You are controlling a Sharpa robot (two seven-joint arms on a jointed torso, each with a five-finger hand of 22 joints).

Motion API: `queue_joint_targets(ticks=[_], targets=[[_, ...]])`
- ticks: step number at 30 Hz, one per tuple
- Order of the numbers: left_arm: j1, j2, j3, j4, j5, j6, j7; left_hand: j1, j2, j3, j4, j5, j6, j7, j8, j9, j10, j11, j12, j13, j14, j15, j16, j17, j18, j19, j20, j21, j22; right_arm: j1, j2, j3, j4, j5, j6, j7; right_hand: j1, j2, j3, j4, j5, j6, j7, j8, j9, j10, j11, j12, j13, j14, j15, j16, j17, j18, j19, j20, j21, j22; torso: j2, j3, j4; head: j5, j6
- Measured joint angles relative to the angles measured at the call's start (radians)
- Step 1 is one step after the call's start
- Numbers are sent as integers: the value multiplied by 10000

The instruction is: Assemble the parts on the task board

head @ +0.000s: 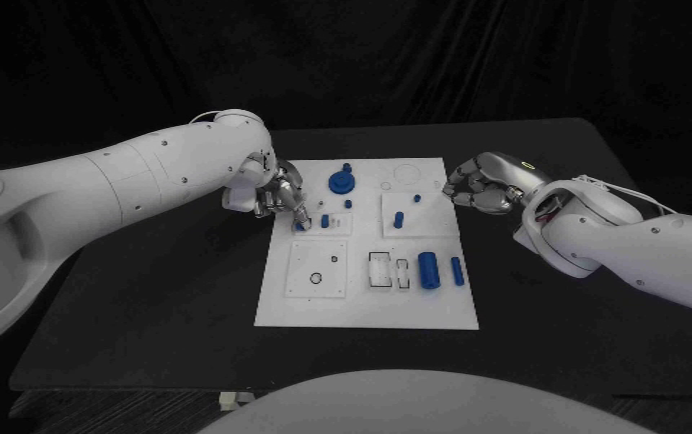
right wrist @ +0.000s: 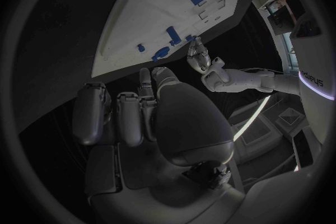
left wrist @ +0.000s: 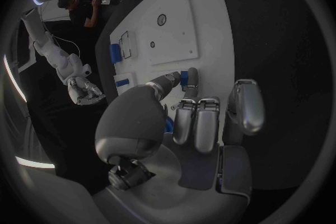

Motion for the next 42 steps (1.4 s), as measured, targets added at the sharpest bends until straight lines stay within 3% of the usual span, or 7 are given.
queue_joint_targets(ticks=[9, 15, 23, 38, 42], targets=[[-6, 14, 2, -52, 3, -60, 41, -8, 69, -45, 44, -42, -1, 5, -1, -43, 0, 0, 0, 0, 0, 0, 0, 0, -1, 0, 0, 0, 0, -28, 1, 0, -2, 1, 19, 0, -2, -2, 0, 0, 0, 0, 0, 0, 0, 0, 0, -10, 0, -1, 1, 0, 0, -1, 0, 0, 0, -1, 1, 0, 0, 3, 0], [-12, 22, 2, -72, 3, -138, 53, -86, 215, -324, 323, -169, -1, 5, -125, -166, 34, 34, -13, 0, 0, 0, 0, 0, 0, -36, 36, -74, 0, -42, 2, 0, -5, 1, 36, 0, -3, -3, 0, 0, 0, 0, 0, 0, 0, 0, 0, -23, 0, 0, 2, 0, -7, 0, 0, 0, 0, -2, 0, 2, -2, 3, 0], [-21, 22, 0, -80, 3, -287, 53, -99, 397, -652, 651, -573, -58, 25, -357, -433, -1, 71, -38, 0, -1, 72, 0, 8, 0, -36, 37, -115, 0, -52, 4, 0, -7, 1, 55, 0, -4, -4, 0, 0, 0, 0, 0, 0, 0, 0, 0, -21, 0, 1, 2, 0, -10, -1, 0, 0, 1, -3, -3, 2, -5, 4, 0], [-34, 5, -2, -63, 5, -582, 50, -104, 472, -676, 675, -571, -35, 47, -356, -519, -1, 70, -38, 0, -1, 71, 0, 7, -1, -36, 37, -115, 0, -66, 20, 0, -23, 2, 104, 0, -20, -20, 0, 0, 0, 0, 0, 0, 0, 0, 0, -1, 0, 4, -44, 0, -10, -1, 0, 0, 1, -4, -5, 3, -4, 8, 0], [-36, -7, -2, -51, 7, -632, 48, 39, 522, -757, 648, -24, 128, 28, -362, -531, -1, 70, -38, 0, -1, 71, 0, 7, 0, -36, 37, -115, 0, -69, 20, 0, -25, 2, 116, 0, -21, -21, -1, 0, 0, 0, 0, 0, 0, 0, 0, 0, 0, 4, -43, 0, -9, -1, 0, 0, 1, -4, -5, 3, -2, 12, 0]])
